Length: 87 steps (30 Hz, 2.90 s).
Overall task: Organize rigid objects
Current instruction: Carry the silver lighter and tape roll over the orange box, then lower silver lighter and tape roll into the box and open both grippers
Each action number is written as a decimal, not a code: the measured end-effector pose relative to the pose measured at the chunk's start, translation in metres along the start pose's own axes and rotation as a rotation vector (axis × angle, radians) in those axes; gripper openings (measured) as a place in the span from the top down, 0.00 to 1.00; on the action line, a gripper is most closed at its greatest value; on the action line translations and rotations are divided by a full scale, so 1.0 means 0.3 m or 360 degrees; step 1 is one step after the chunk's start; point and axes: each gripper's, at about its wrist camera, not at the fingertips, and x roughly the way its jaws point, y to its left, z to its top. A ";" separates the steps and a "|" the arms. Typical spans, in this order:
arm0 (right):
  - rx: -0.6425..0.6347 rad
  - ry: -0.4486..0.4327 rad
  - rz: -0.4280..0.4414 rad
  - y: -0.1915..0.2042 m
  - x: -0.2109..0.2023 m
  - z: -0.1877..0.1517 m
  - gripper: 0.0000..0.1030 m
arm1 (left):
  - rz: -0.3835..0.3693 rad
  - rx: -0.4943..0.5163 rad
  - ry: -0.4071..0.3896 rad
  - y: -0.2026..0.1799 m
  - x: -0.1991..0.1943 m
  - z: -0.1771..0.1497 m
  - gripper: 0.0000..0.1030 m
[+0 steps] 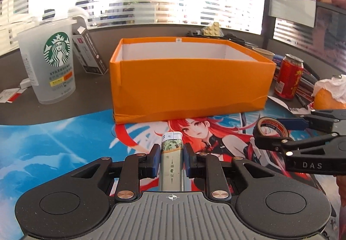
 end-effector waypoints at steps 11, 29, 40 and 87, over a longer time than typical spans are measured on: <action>-0.0033 -0.0053 0.0029 0.055 -0.030 0.027 0.49 | 0.0024 -0.0019 -0.0065 0.033 -0.036 0.033 0.80; -0.0039 -0.0221 0.0055 0.058 -0.111 0.152 0.49 | 0.0059 -0.0012 -0.0248 0.056 -0.097 0.198 0.80; -0.0006 -0.0334 0.0035 0.006 -0.142 0.249 0.49 | 0.0038 -0.0019 -0.0328 0.041 -0.072 0.328 0.80; 0.0054 0.0001 0.0106 -0.183 0.293 0.468 0.49 | 0.0120 0.0040 0.0135 0.094 0.437 0.457 0.80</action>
